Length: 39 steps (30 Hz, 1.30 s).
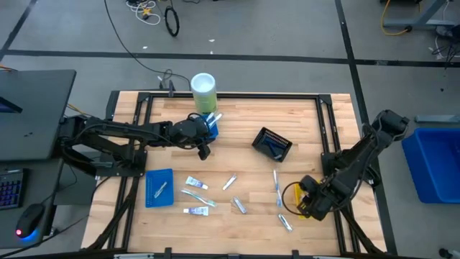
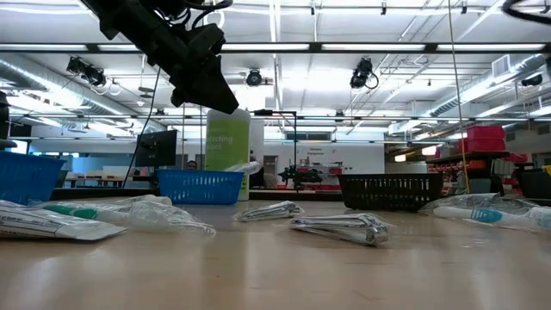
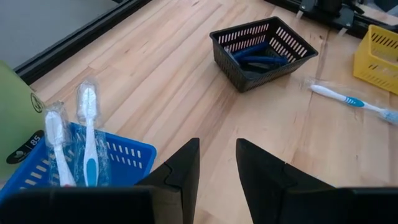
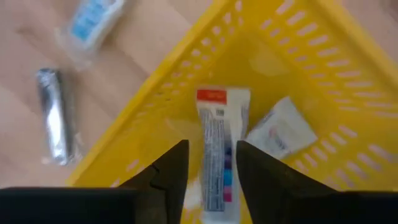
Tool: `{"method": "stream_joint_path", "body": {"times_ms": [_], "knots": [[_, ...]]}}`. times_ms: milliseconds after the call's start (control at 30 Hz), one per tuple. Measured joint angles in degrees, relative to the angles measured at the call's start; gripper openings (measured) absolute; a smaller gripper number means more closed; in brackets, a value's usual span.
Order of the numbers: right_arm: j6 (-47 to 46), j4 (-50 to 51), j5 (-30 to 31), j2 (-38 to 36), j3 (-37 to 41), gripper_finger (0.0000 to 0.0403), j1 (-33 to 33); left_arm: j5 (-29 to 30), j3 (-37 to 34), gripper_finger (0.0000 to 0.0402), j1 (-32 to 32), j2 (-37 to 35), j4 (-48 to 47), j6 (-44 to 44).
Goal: Pick & Place Travel size toiletries
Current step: Put the silver nail cutter into the bottom blue bin
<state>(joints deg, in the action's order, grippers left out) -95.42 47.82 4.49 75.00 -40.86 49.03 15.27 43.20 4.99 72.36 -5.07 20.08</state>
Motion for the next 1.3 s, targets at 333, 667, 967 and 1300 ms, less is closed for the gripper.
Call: {"method": "stream_joint_path", "body": {"times_ms": [333, 667, 967, 1300], "knots": [[12.5, -0.2, -0.4, -0.1, -7.1, 0.0185, -6.3, -6.9, 0.0, 0.0112, -0.9, 0.0, 0.5, -4.8], [48.3, -9.5, 28.3, -0.1, -15.1, 0.0182, -13.9, -9.0, 0.0, 0.0112, -9.1, 0.0, 6.1, -10.5], [72.3, -24.3, 29.2, 2.9, -15.1, 0.0226, -25.4, -10.6, 0.0, 0.0112, -14.1, 0.0, 5.3, -8.5], [77.9, -32.5, 26.4, 10.7, -15.1, 0.027, -34.8, -10.8, 0.0, 0.0112, -16.7, 0.0, 5.4, -9.5]]}}
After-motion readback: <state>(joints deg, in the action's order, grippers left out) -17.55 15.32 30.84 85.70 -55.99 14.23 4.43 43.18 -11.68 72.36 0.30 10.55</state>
